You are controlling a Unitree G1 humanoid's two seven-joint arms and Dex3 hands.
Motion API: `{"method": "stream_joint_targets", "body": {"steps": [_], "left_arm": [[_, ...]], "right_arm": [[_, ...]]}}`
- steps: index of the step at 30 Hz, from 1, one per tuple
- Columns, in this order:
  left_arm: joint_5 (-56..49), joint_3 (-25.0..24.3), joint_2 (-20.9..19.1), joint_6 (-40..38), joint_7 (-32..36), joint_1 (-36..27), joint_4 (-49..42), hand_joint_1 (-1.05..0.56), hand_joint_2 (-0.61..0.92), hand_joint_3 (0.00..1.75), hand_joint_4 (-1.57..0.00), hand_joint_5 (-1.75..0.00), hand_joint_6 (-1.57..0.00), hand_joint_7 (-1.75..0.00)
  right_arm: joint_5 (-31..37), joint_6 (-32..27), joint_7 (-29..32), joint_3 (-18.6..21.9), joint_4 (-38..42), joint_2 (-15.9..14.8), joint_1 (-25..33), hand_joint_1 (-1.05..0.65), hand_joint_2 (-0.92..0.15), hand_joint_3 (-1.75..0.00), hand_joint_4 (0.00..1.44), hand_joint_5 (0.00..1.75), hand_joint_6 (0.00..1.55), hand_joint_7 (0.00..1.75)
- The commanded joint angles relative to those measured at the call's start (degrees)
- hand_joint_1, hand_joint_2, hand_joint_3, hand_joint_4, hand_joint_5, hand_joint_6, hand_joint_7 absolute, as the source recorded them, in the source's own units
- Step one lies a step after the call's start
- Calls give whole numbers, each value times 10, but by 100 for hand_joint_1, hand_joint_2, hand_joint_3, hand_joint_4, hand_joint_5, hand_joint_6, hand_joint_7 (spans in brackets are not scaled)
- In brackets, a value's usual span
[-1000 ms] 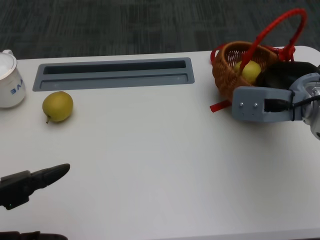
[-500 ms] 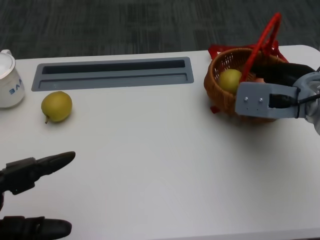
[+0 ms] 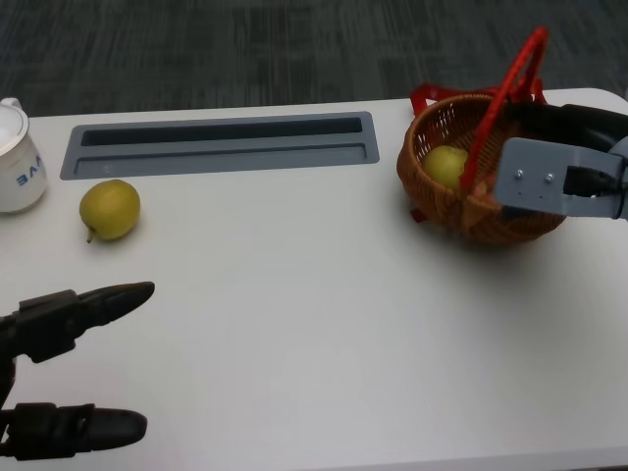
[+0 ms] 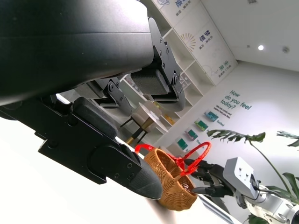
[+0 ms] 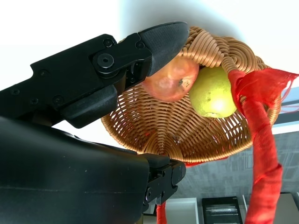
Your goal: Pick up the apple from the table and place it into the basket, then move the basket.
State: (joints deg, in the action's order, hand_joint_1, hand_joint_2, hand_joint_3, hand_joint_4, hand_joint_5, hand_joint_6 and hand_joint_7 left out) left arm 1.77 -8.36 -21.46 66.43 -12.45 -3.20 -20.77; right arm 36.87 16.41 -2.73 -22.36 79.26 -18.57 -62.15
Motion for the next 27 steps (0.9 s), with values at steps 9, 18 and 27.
{"method": "stream_joint_targets", "body": {"steps": [9,18,27], "left_arm": [[11,9,-8,7,-6,30,-19,-73,71,0,-82,0,-75,0],[18,17,-9,5,-11,50,-35,-73,70,0,-82,0,-74,0],[35,23,-10,3,-27,59,-43,-71,69,0,-82,0,-74,0]], "right_arm": [[-62,58,-25,55,-18,-57,37,-100,-80,0,15,3,15,2],[-105,158,-32,94,-42,-105,92,-99,-80,0,24,3,17,1],[-137,281,-18,120,-89,-143,162,-92,-81,0,30,2,25,2]]}}
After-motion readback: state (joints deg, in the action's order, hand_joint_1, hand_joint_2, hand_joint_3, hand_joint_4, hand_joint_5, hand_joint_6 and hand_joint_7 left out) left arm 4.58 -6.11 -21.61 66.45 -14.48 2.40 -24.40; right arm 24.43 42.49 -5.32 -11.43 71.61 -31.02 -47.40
